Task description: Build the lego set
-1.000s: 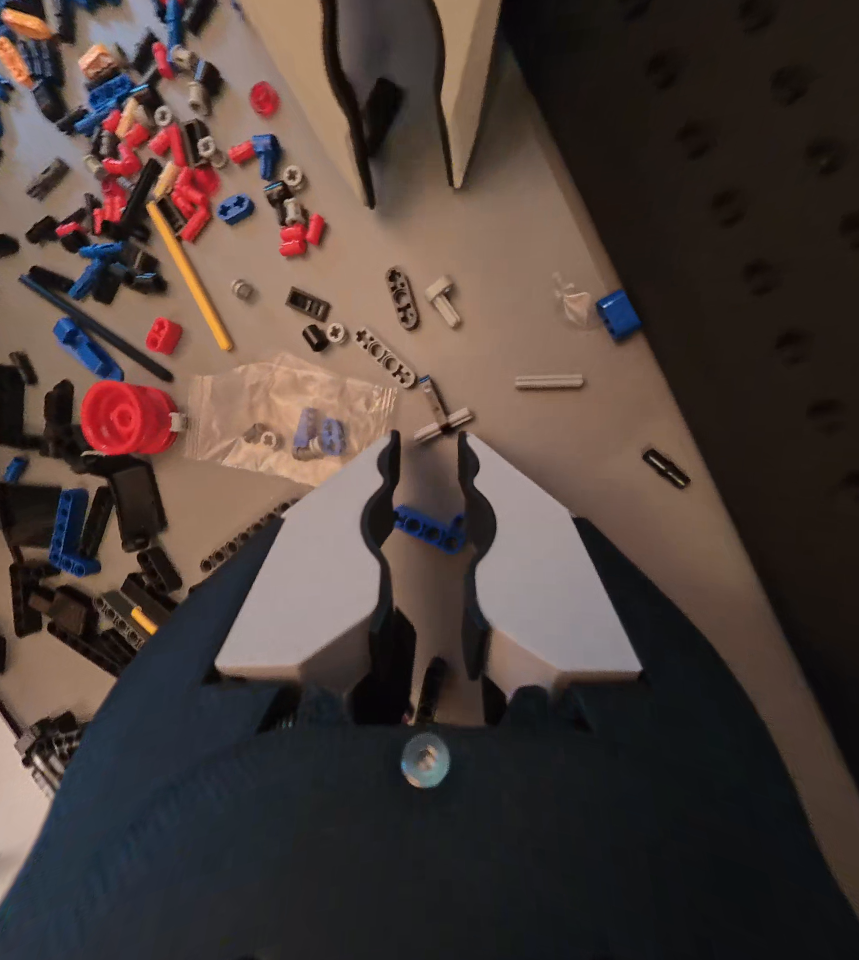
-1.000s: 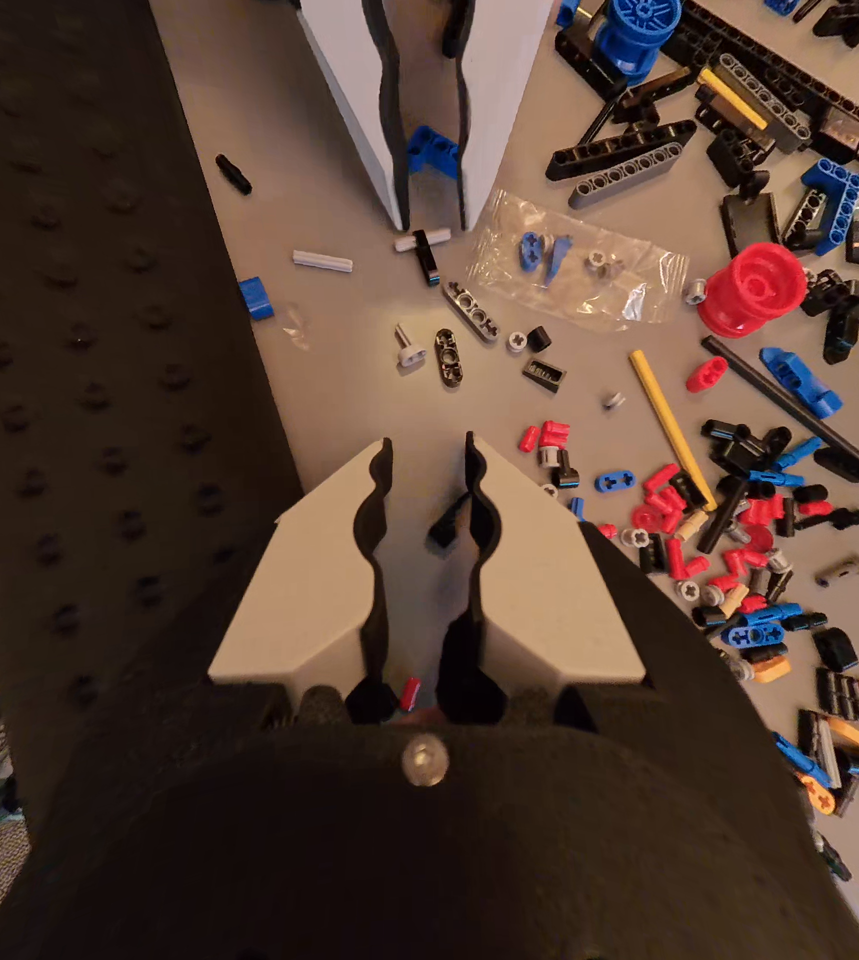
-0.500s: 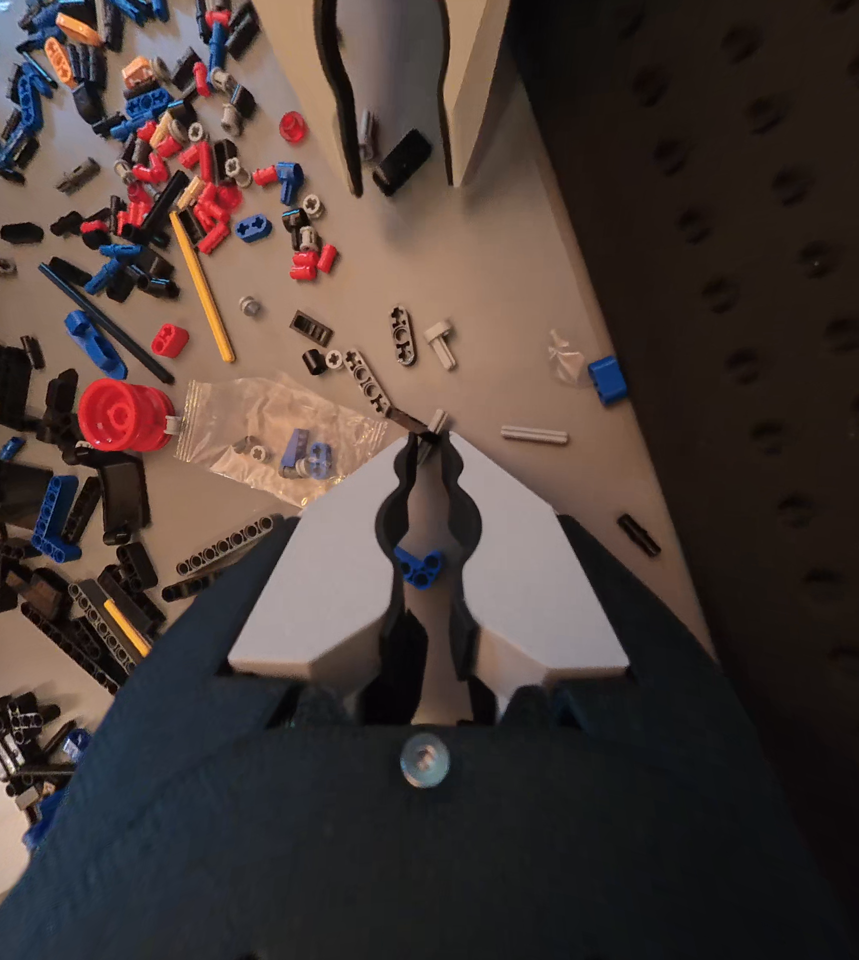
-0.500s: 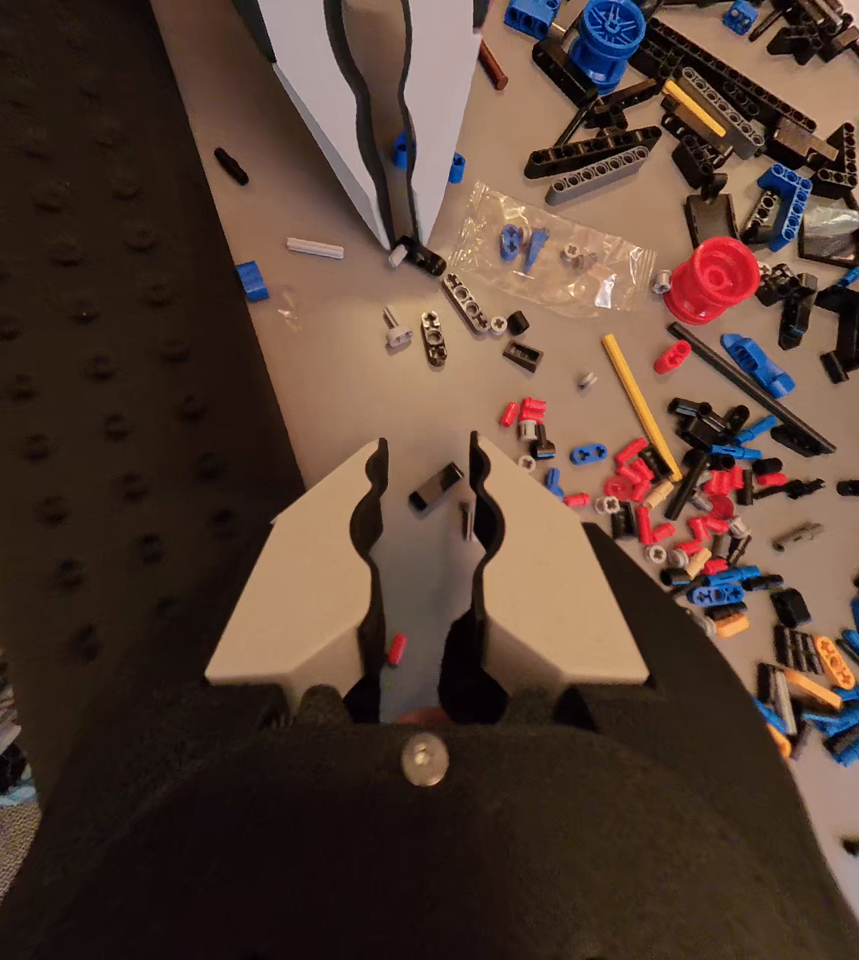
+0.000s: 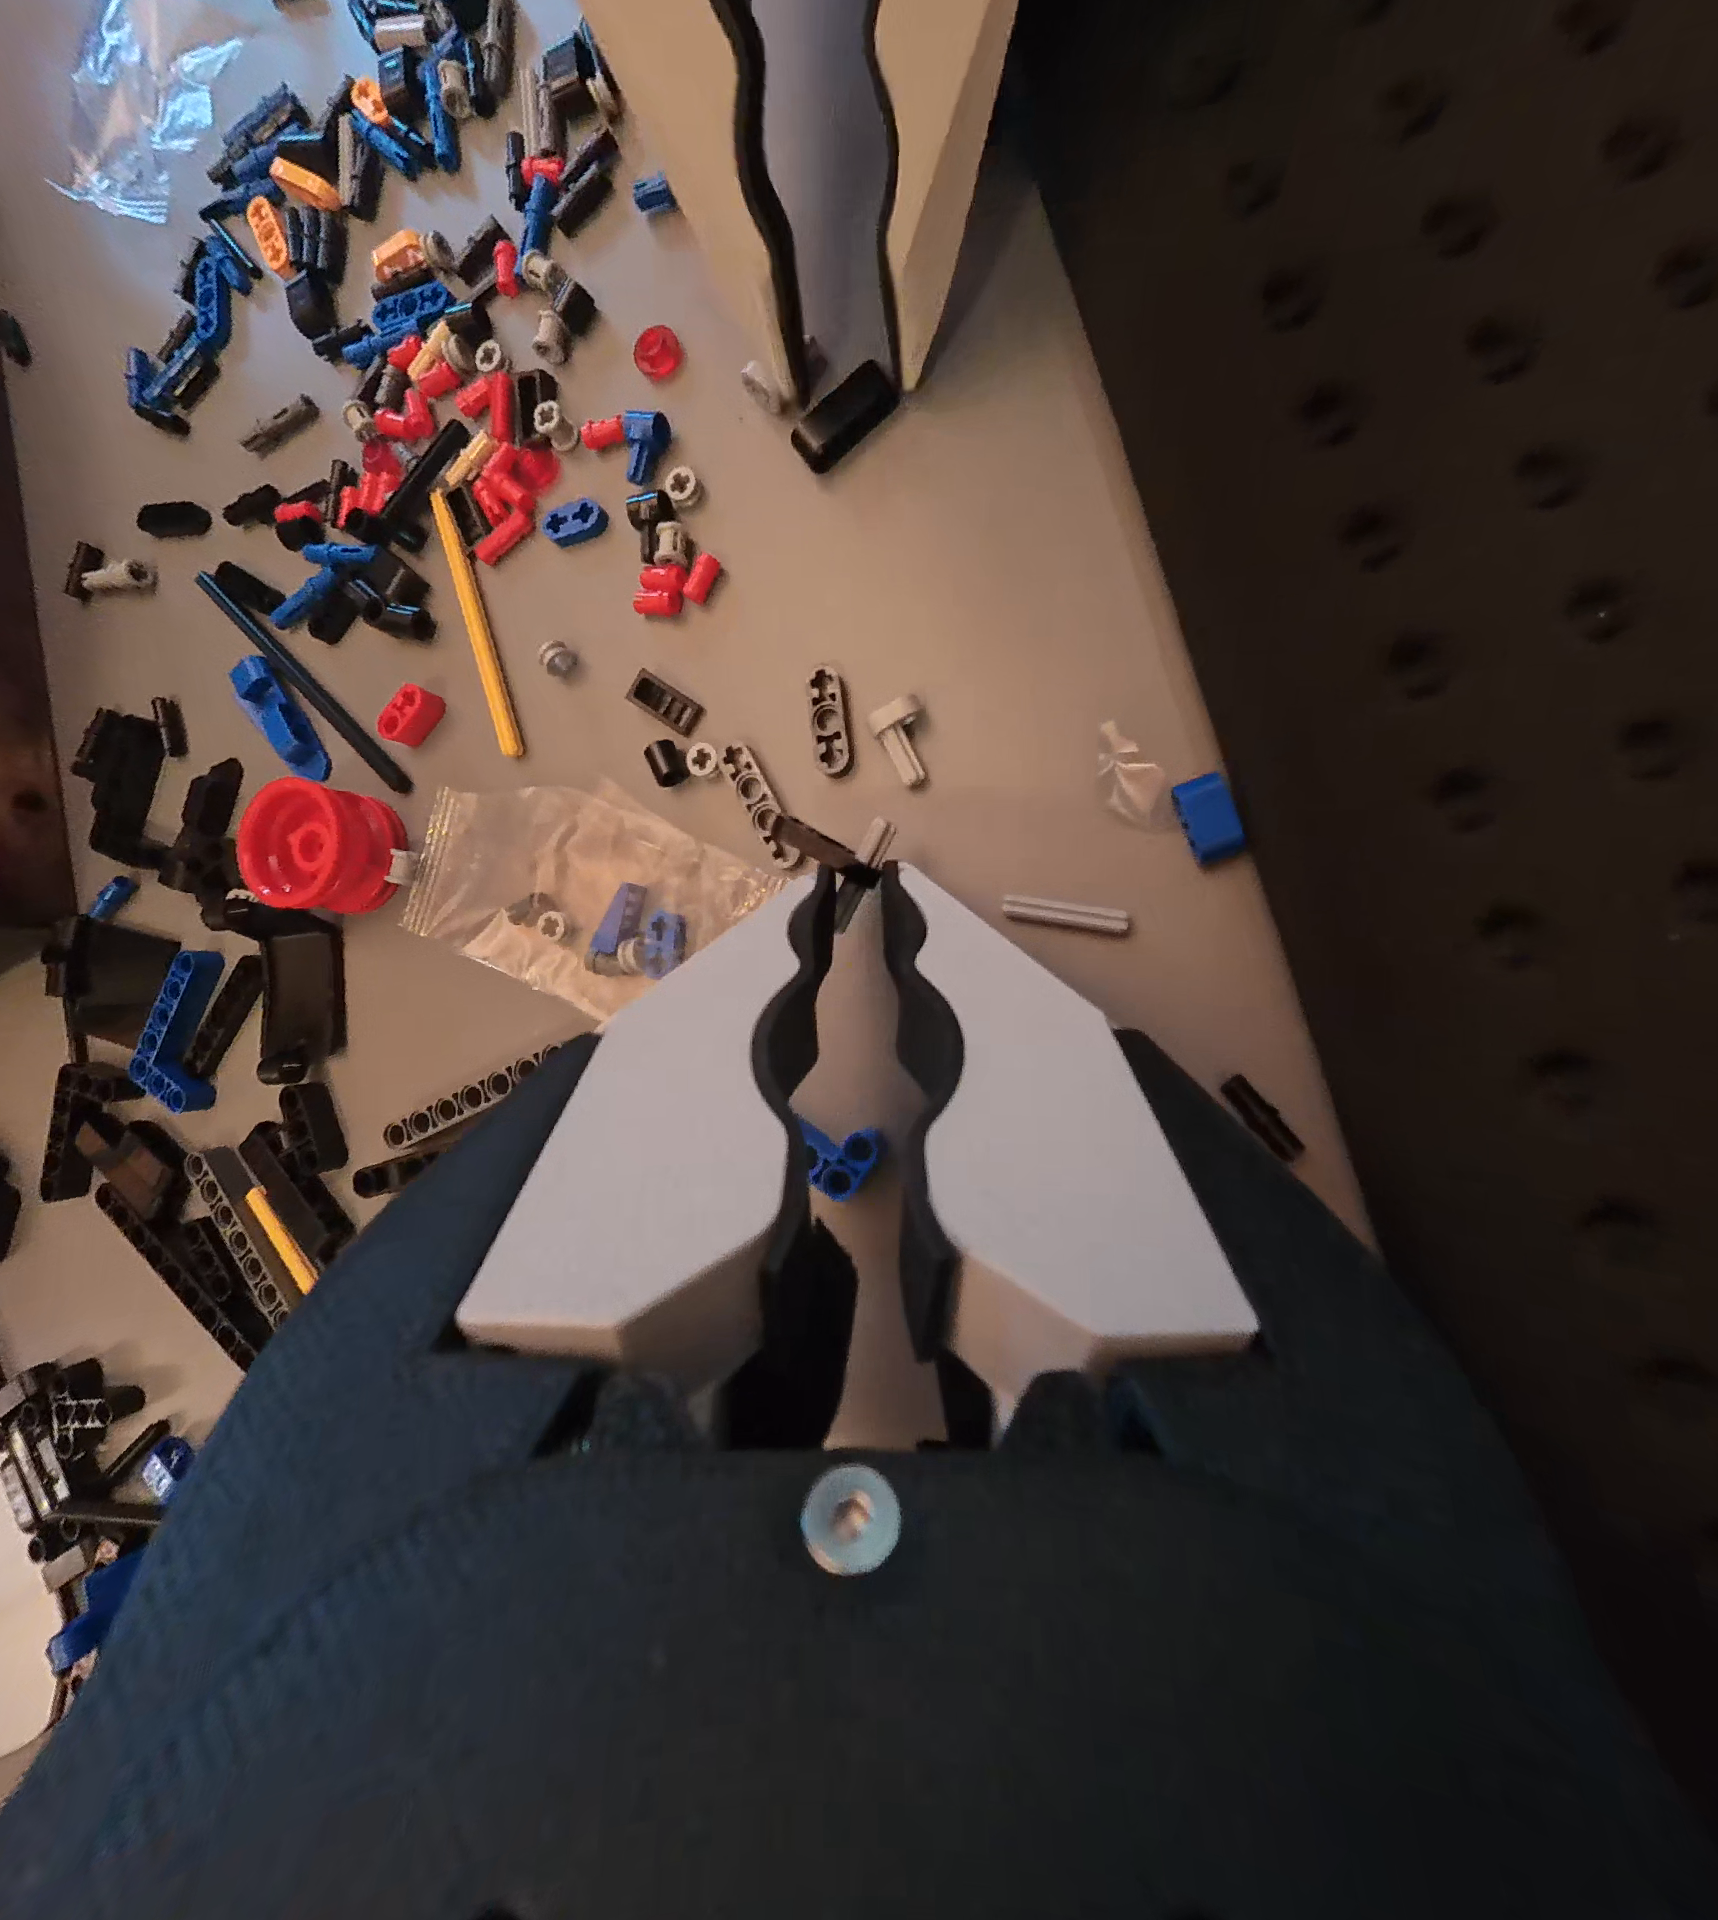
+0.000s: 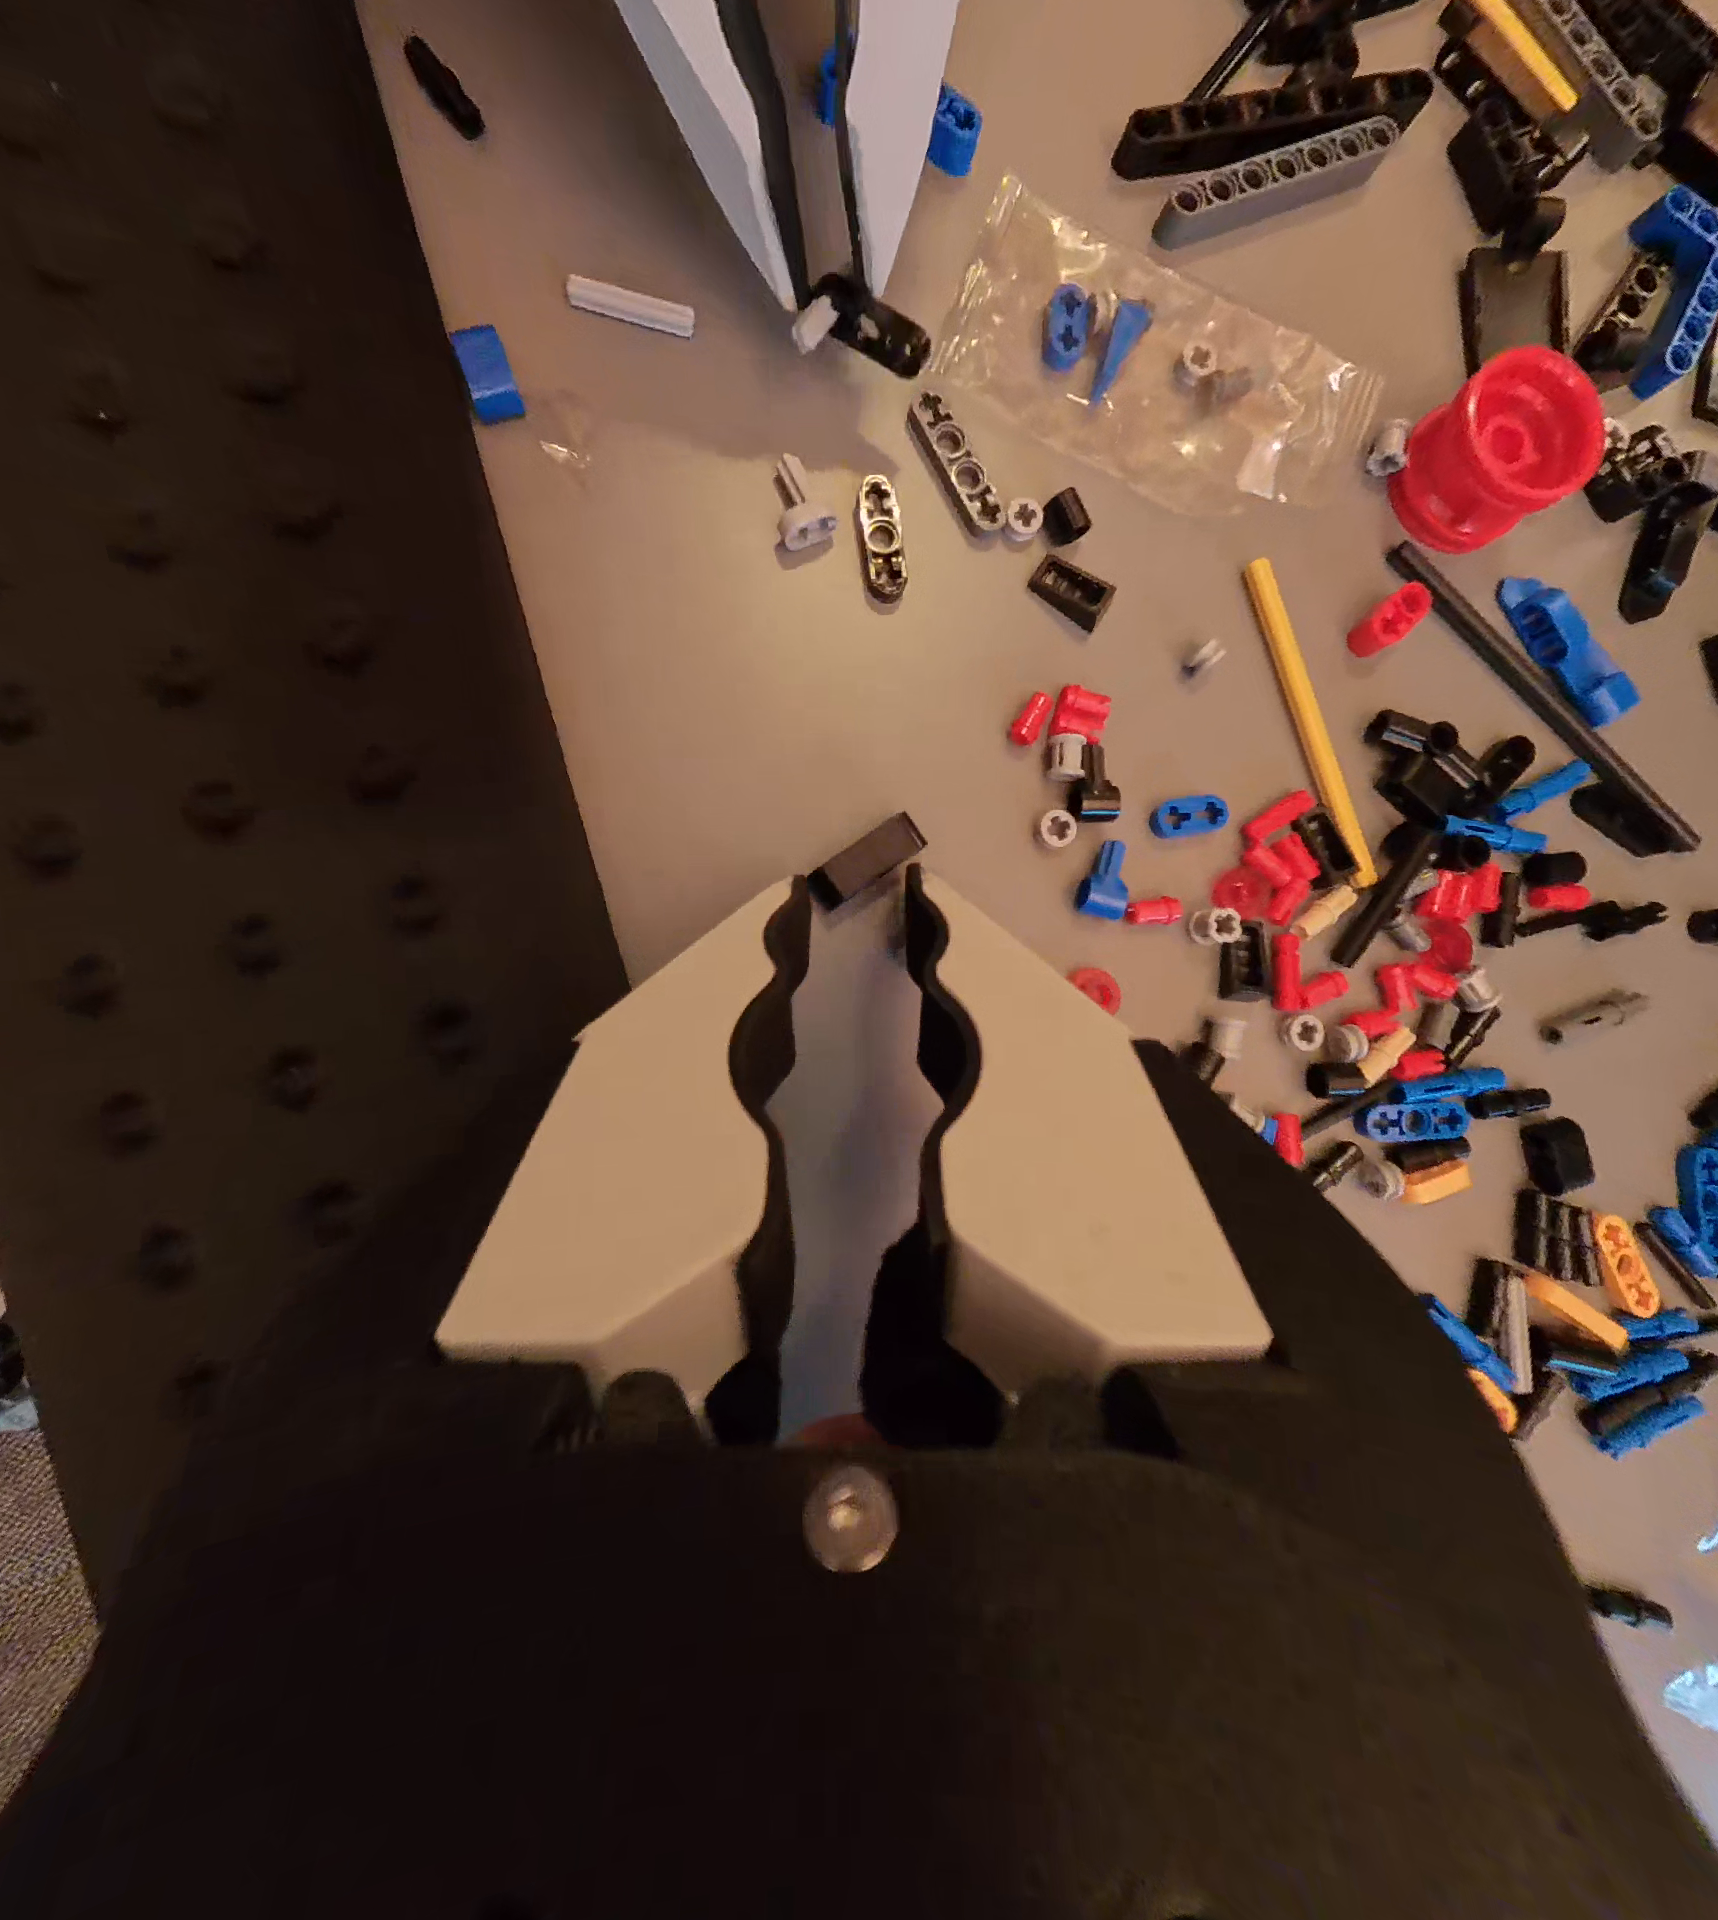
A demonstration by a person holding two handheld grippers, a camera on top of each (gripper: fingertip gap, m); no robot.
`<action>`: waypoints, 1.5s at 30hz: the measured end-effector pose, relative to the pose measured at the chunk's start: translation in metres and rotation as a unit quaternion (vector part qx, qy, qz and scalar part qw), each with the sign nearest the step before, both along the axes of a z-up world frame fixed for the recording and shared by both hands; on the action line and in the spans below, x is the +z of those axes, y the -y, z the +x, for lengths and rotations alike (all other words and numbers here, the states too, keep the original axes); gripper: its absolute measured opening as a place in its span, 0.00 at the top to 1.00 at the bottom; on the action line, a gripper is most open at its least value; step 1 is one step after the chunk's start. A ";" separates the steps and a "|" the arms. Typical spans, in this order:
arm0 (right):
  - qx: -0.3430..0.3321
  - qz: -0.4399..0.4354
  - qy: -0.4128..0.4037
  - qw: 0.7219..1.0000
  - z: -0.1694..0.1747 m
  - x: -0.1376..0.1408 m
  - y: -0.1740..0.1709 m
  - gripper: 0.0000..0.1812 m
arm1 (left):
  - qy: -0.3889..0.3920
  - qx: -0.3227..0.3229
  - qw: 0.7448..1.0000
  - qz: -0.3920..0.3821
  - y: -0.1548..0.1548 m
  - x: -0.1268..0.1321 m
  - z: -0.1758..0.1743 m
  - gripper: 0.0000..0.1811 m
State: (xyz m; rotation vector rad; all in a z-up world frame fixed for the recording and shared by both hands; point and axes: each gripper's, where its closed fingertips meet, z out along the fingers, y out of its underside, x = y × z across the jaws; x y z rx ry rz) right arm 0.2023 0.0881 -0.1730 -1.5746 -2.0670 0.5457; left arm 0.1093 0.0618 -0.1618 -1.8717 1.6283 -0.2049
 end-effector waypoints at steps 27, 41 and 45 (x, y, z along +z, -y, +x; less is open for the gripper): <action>0.011 0.149 -0.202 0.968 -0.064 0.083 -0.005 0.84 | 0.180 0.031 0.983 -0.032 -0.005 0.048 0.022 0.96; 0.070 0.178 -0.218 0.957 -0.087 0.091 0.005 0.84 | 0.277 0.031 0.958 -0.074 -0.004 0.076 0.012 0.96; 0.068 0.195 -0.227 0.952 -0.092 0.095 0.003 0.84 | 0.319 0.025 0.943 -0.091 -0.002 0.088 0.009 0.97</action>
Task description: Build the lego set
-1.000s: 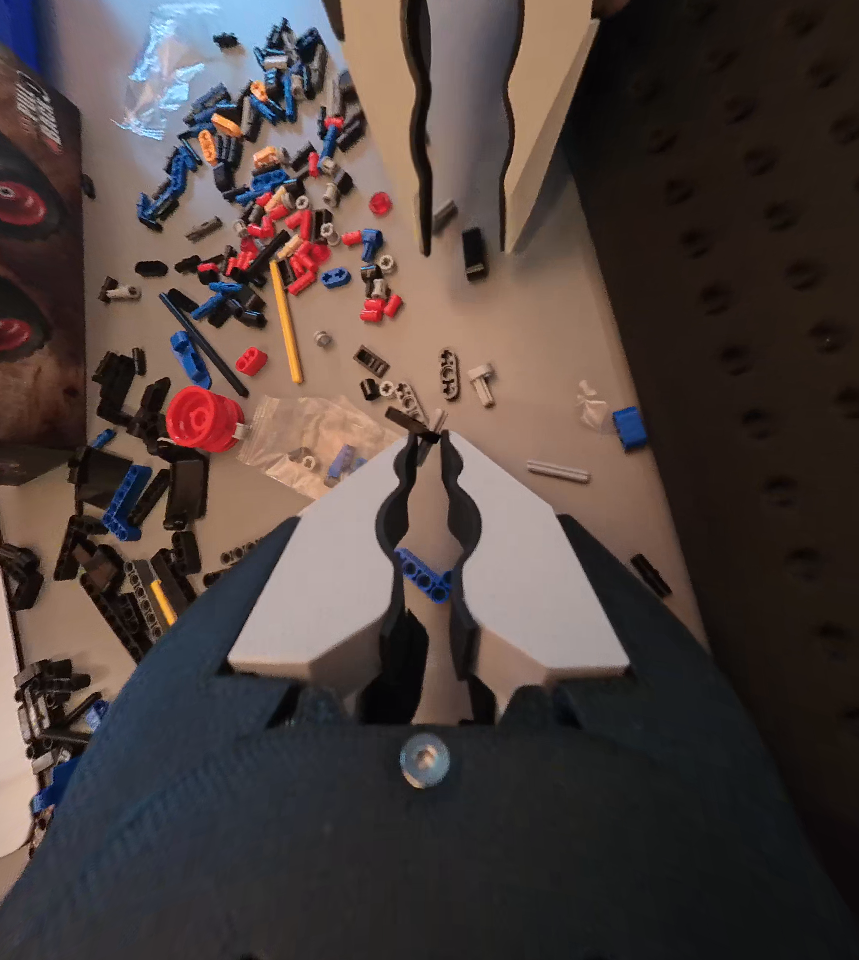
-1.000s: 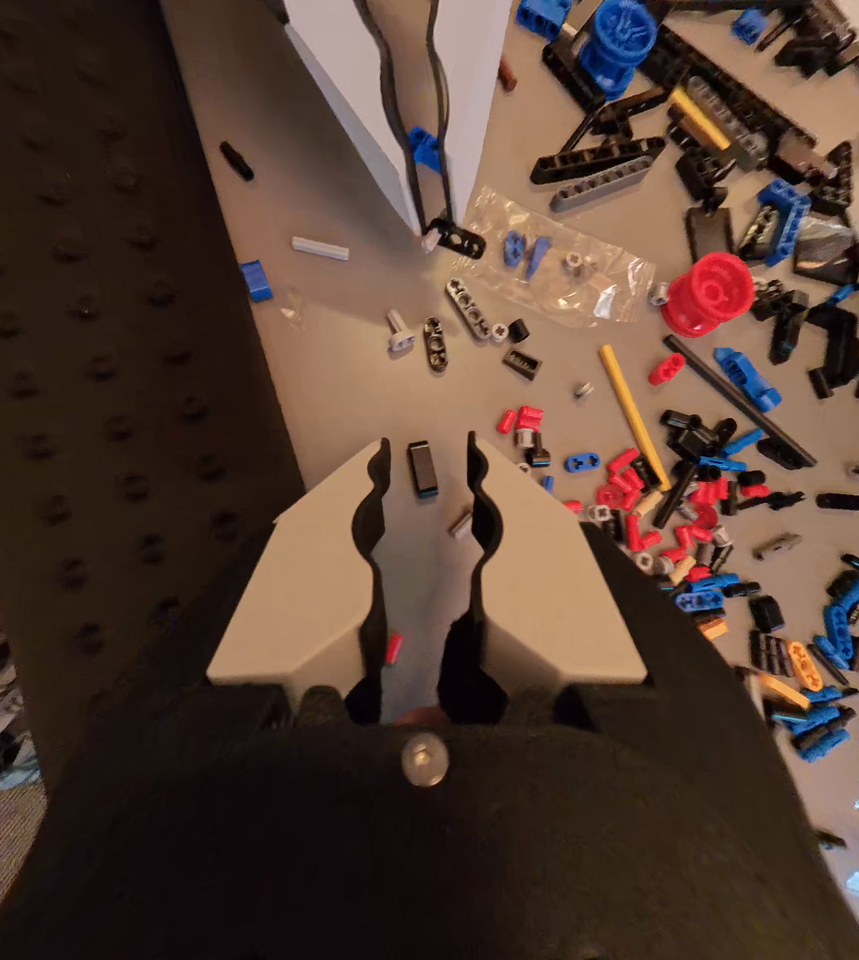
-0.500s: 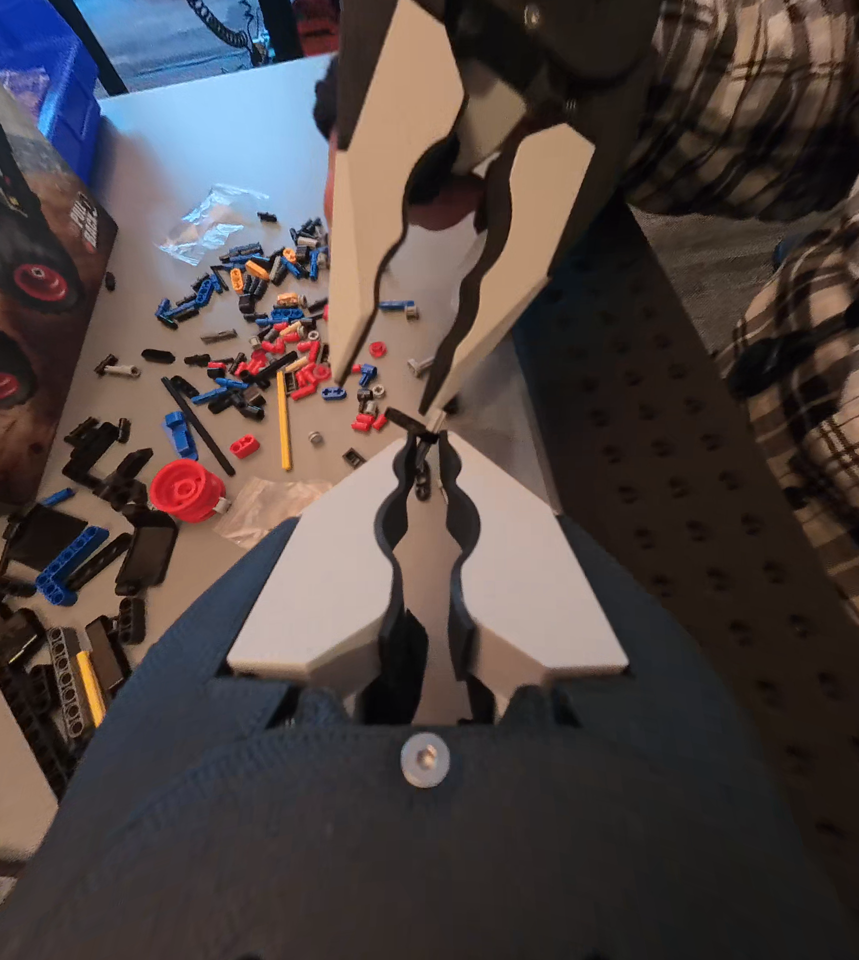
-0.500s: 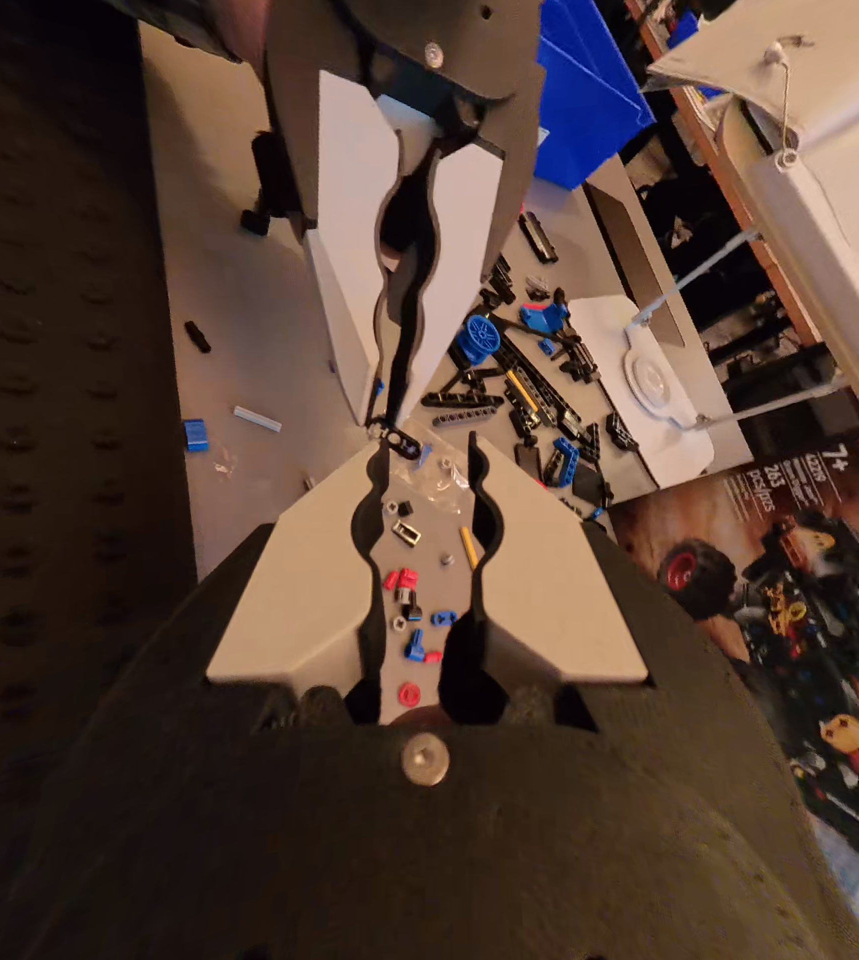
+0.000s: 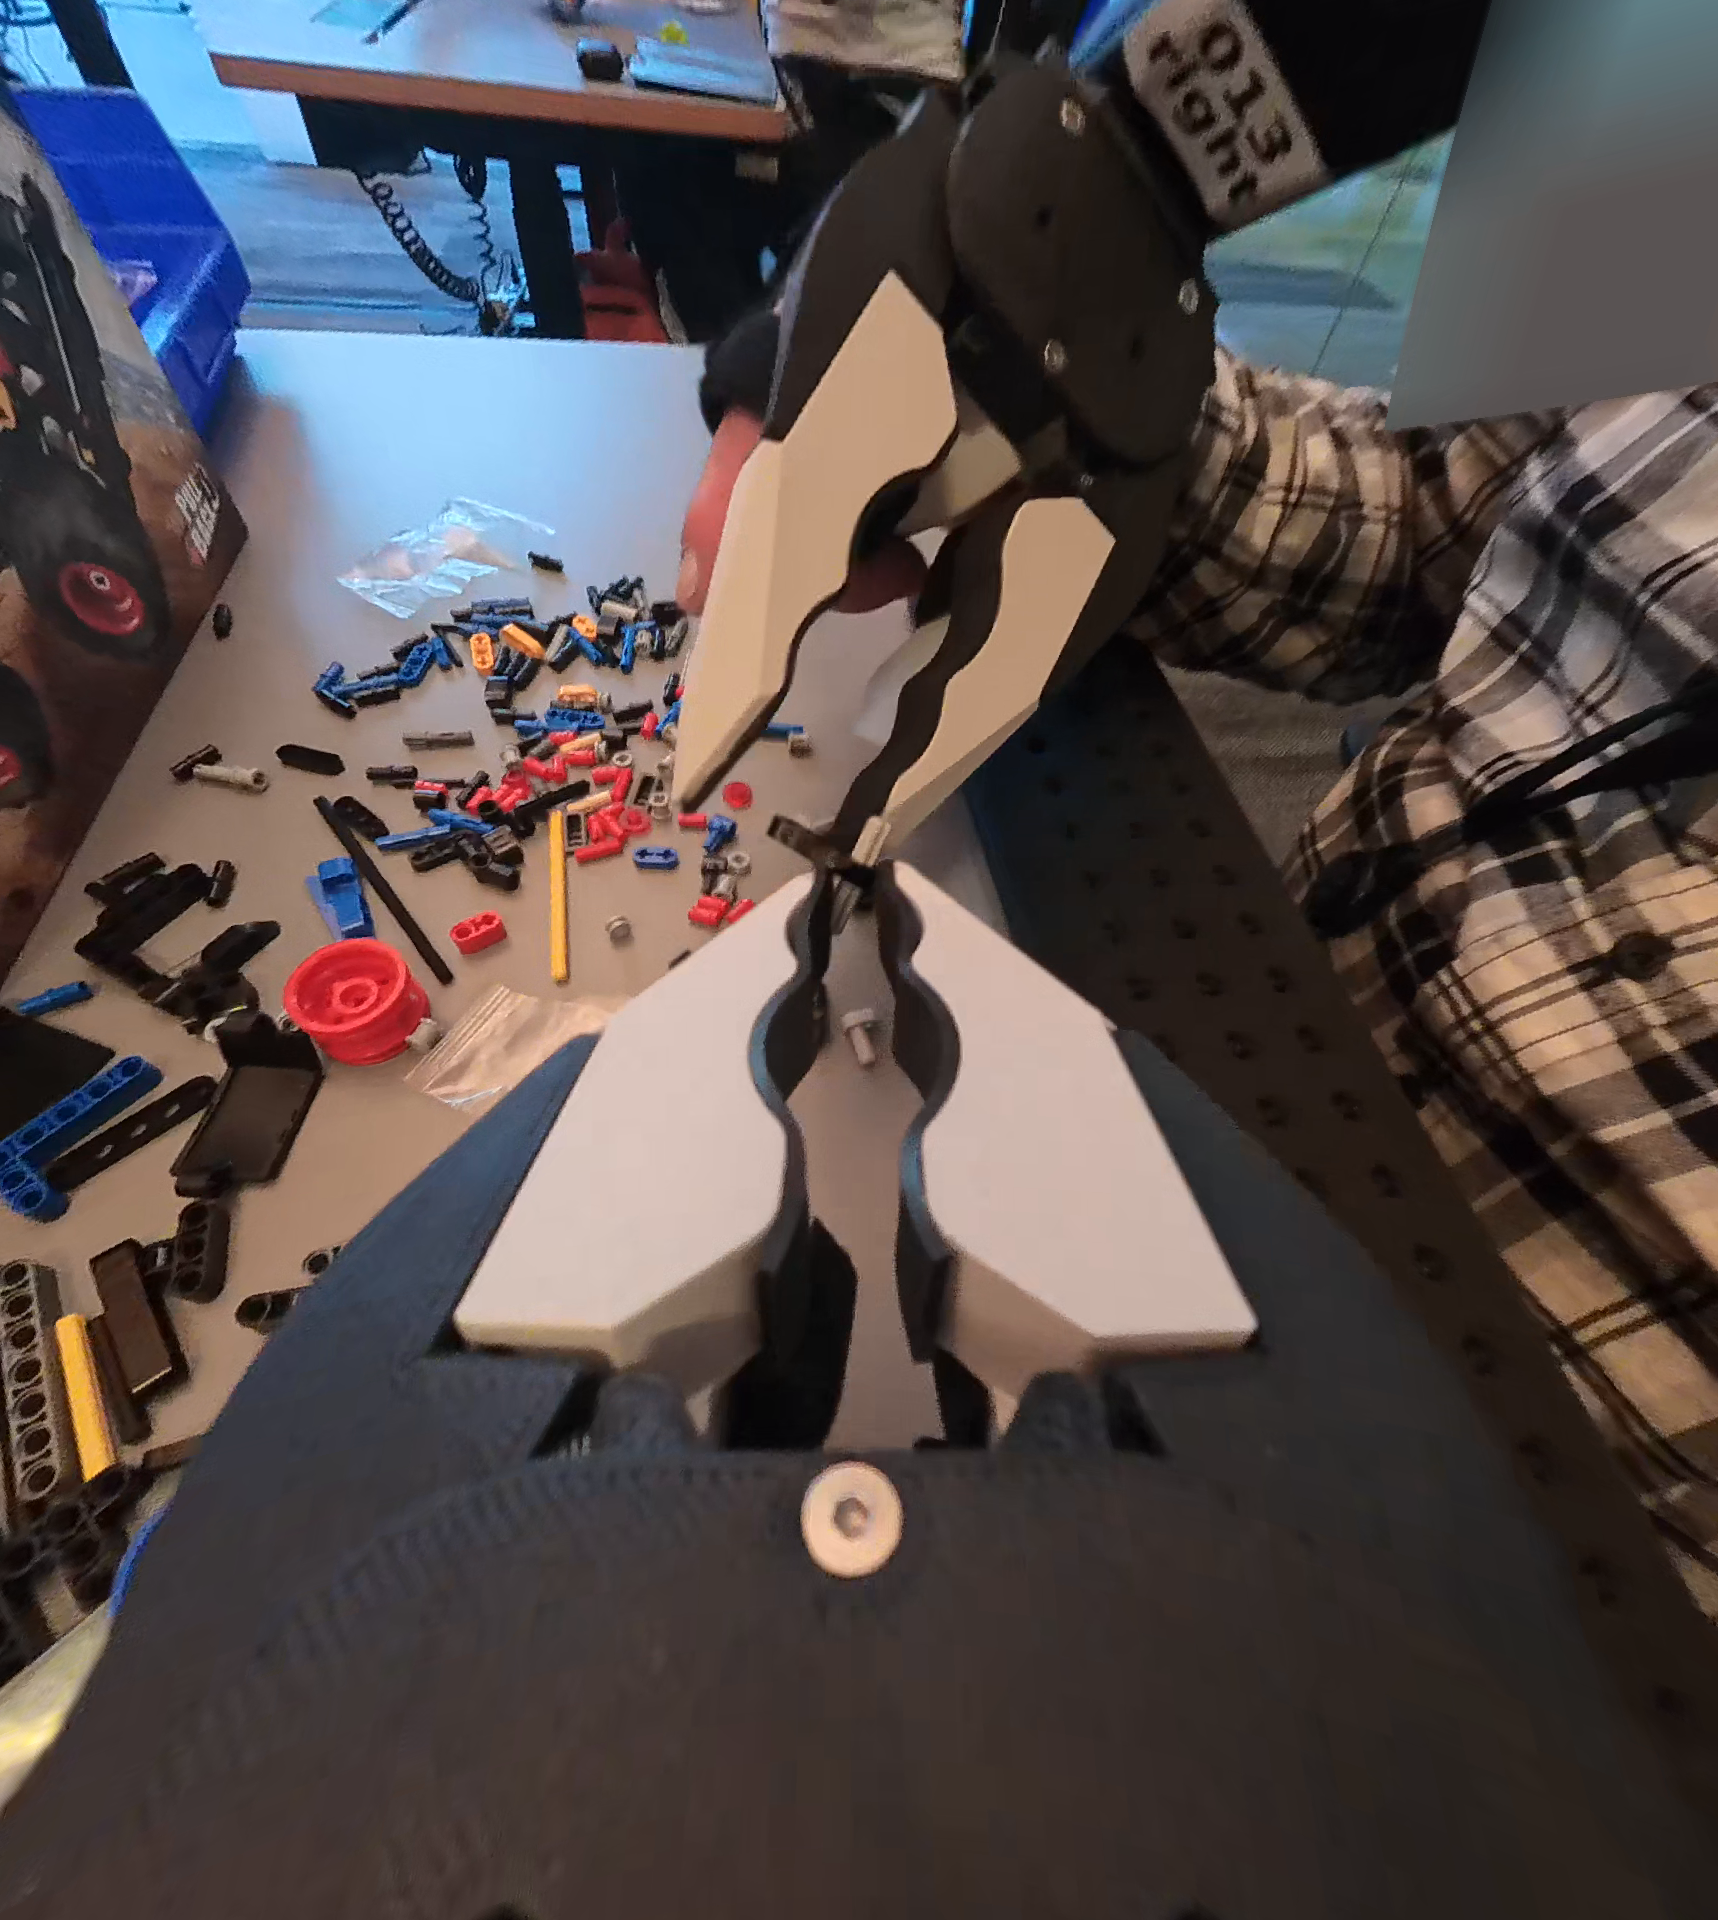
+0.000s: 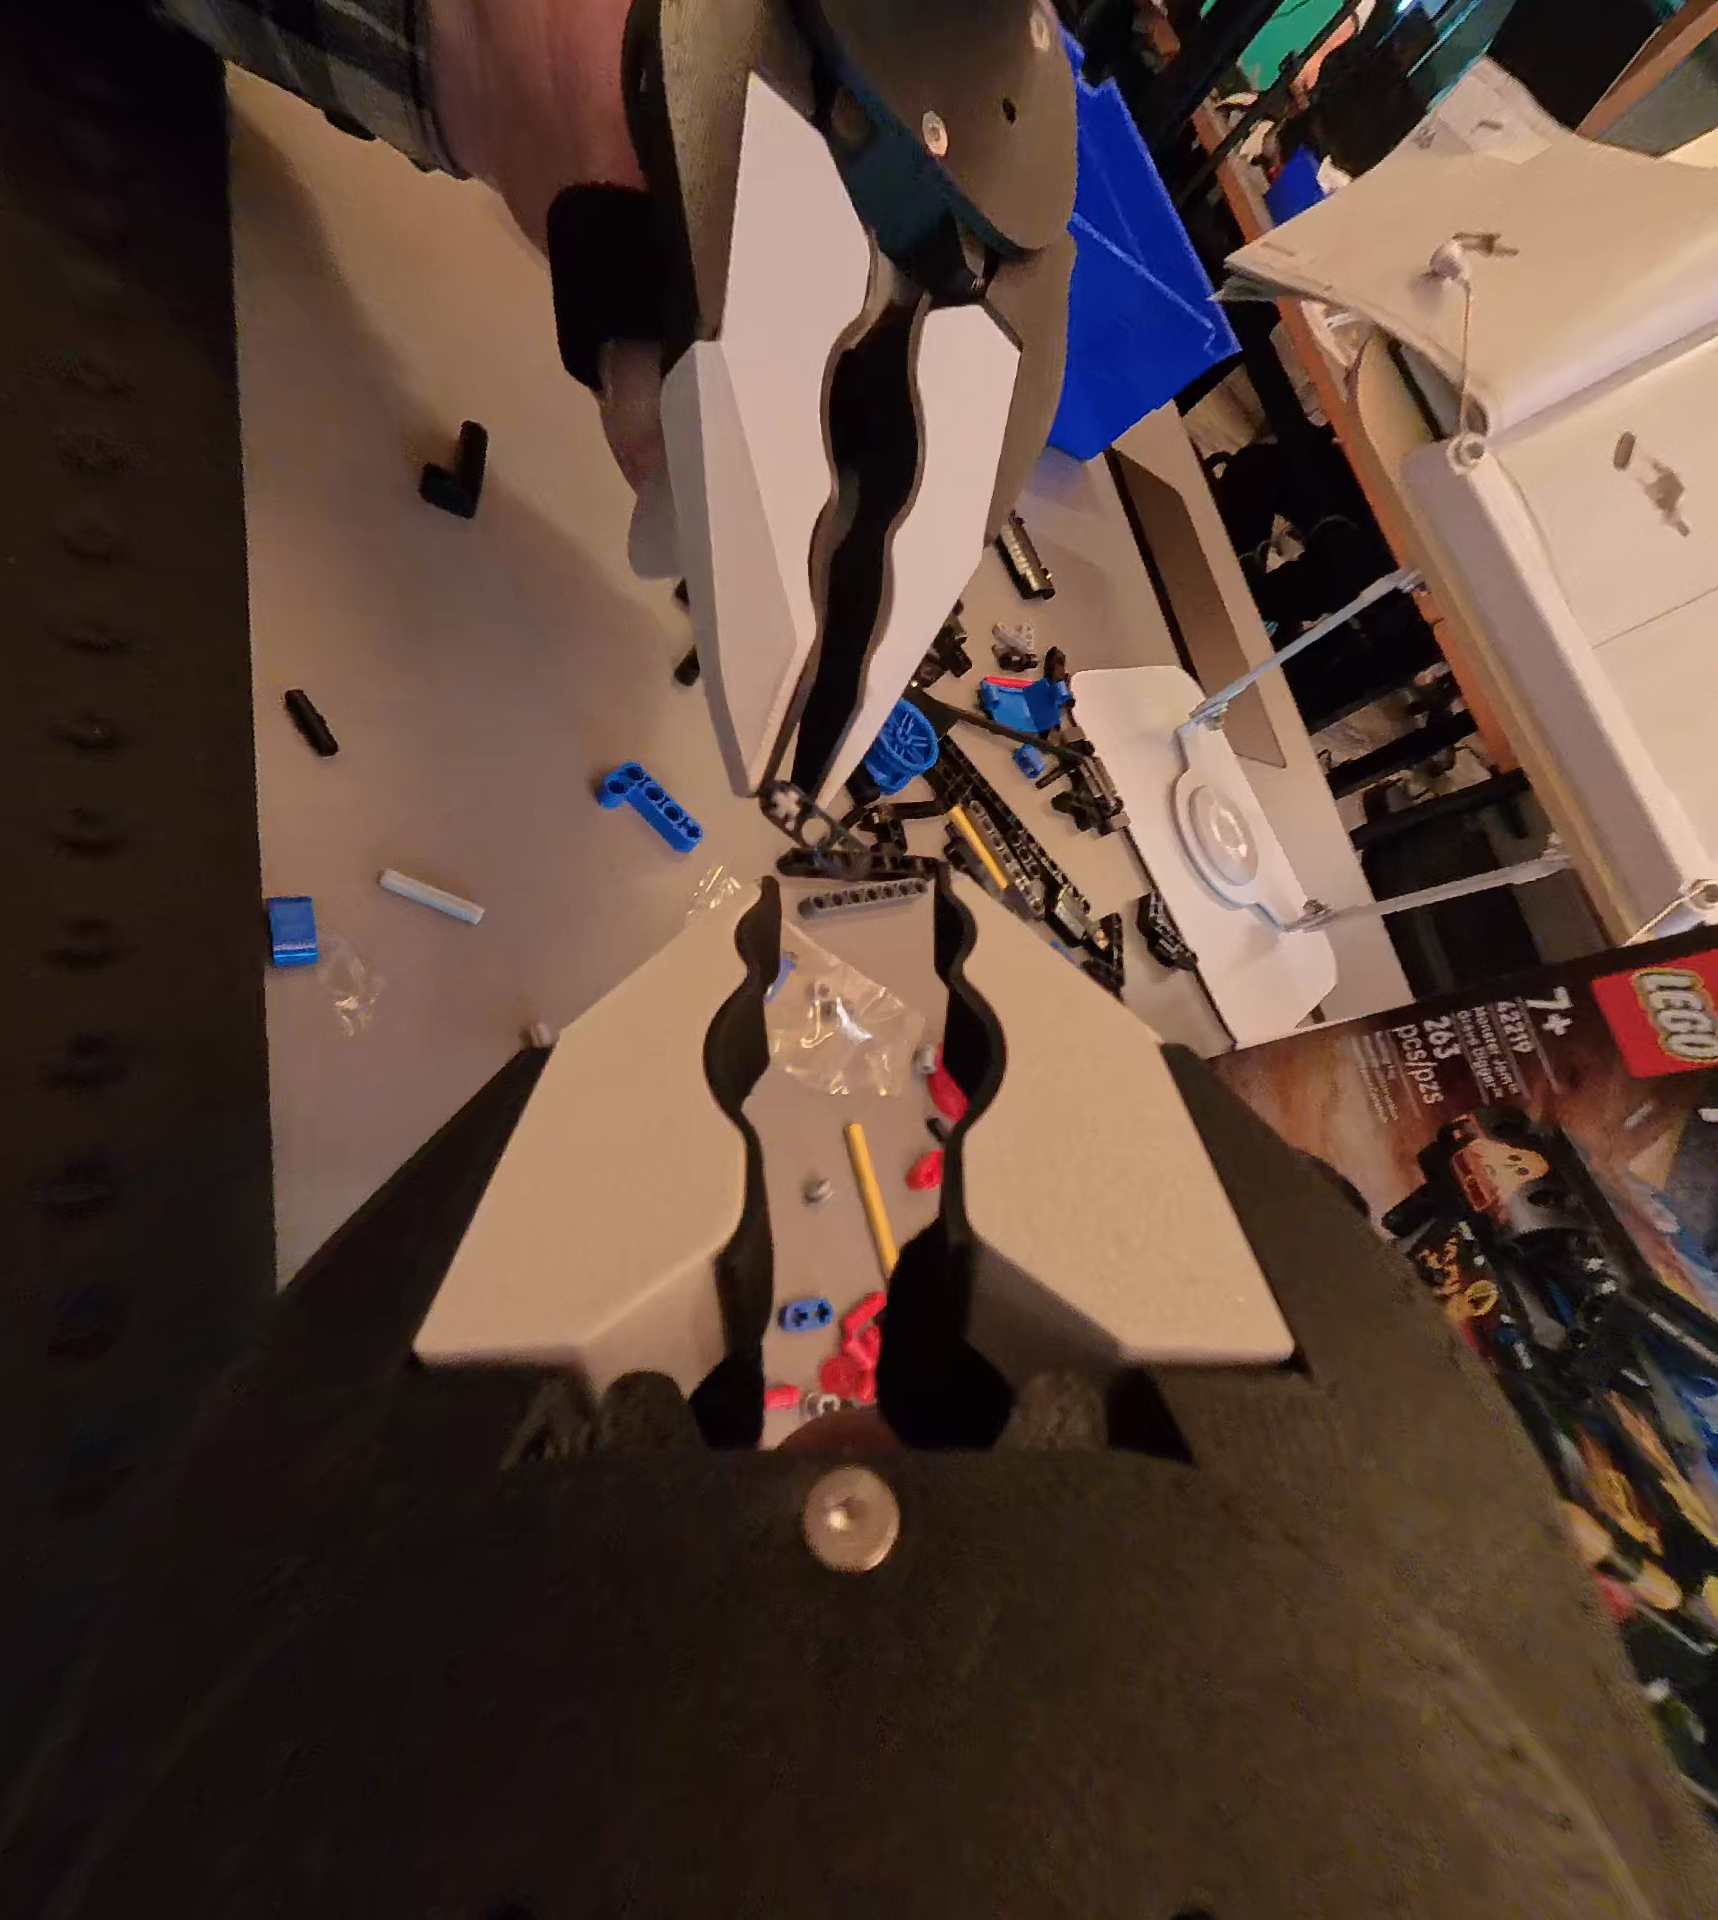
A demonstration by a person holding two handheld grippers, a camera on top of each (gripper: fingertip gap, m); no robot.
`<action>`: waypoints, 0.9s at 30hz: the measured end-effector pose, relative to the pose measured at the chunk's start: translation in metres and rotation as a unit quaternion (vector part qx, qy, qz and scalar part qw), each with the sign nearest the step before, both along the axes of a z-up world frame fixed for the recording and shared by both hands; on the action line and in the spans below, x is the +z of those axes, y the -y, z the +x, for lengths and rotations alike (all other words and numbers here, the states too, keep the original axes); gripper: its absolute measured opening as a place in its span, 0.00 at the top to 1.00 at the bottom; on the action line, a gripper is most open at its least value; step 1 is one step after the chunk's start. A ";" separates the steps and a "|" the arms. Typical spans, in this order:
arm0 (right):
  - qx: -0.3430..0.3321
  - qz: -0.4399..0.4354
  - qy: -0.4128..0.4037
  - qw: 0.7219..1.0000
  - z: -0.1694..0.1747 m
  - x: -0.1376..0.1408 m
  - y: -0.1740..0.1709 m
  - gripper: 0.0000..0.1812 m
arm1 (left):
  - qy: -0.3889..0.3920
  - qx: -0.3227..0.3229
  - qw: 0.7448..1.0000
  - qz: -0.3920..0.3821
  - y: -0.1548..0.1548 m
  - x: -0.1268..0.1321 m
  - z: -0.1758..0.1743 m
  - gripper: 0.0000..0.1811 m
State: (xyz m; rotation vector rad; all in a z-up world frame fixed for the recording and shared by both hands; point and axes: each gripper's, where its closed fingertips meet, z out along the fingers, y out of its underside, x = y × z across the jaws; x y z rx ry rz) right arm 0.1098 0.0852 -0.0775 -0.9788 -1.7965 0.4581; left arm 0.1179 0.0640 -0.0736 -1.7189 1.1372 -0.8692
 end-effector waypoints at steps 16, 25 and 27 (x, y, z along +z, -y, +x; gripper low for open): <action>-0.011 0.003 -0.039 0.999 -0.006 0.018 0.004 0.97 | 0.135 -0.017 0.989 -0.063 -0.002 0.027 -0.002 0.96; -0.021 -0.296 -0.060 0.953 -0.009 0.018 0.005 0.96 | 0.111 0.032 0.993 0.006 -0.014 0.033 -0.013 0.91; -0.031 -0.309 -0.057 0.949 -0.009 0.015 0.001 0.96 | 0.098 0.031 0.995 0.013 -0.013 0.031 -0.011 0.91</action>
